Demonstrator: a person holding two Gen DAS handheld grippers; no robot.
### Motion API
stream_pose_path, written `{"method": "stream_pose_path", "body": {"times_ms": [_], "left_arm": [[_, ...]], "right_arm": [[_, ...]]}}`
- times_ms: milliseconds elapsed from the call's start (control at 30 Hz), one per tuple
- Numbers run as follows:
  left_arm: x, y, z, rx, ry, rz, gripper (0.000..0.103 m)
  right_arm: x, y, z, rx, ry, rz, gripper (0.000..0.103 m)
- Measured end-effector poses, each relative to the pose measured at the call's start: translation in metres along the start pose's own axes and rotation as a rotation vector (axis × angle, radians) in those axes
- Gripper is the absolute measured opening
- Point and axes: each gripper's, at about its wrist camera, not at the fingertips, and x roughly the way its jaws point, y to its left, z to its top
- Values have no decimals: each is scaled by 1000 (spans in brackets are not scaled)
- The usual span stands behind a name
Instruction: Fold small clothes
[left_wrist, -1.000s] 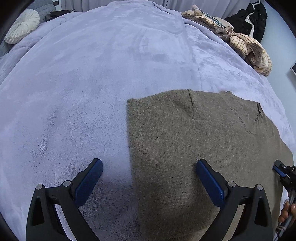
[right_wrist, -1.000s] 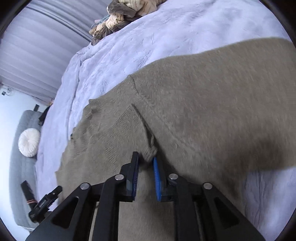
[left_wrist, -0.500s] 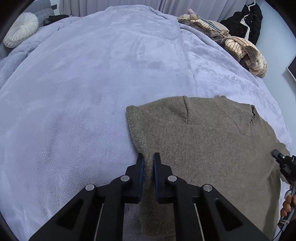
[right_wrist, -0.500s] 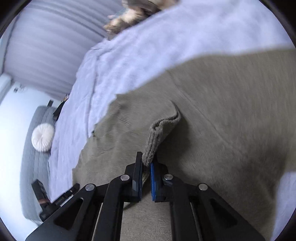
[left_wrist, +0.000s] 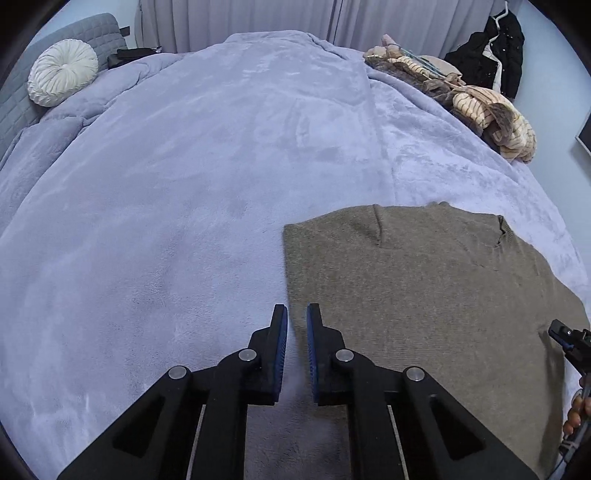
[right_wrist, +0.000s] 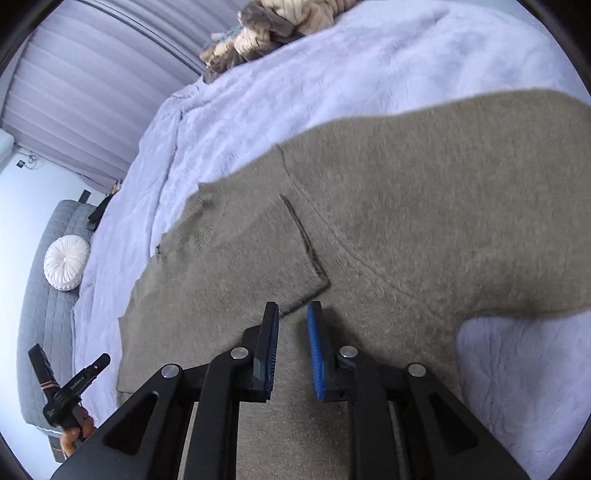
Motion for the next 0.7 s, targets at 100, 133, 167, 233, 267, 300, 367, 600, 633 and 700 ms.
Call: {"method": "stream_pose_path", "body": {"times_ms": [100, 133, 167, 233, 267, 300, 367, 600, 633, 700], "left_arm": [[9, -22, -7, 62, 24, 24, 12], [18, -30, -13, 95, 52, 52, 12], [27, -34, -18, 119, 79, 81, 12], [40, -37, -32, 157, 75, 128, 12], [40, -37, -37, 173, 51, 140, 12], [39, -38, -41, 194, 30, 155, 12], [37, -42, -46, 241, 11, 188, 12], [25, -37, -43, 166, 25, 184, 12], [24, -36, -44, 164, 25, 185, 12], [23, -37, -49, 185, 14, 200, 12]], "right_arm": [[2, 12, 3, -41, -2, 20, 20], [7, 18, 4, -55, 4, 18, 20], [15, 20, 5, -74, 15, 1, 25], [33, 19, 2, -102, 55, -85, 26], [35, 15, 0, -97, 58, -77, 26], [33, 12, -2, -95, 47, -65, 25], [30, 9, -5, -105, 60, -70, 26], [7, -4, -11, -60, 60, -21, 38], [5, -1, -14, -63, 57, -17, 42], [-2, 2, -18, -71, 51, -5, 53]]}}
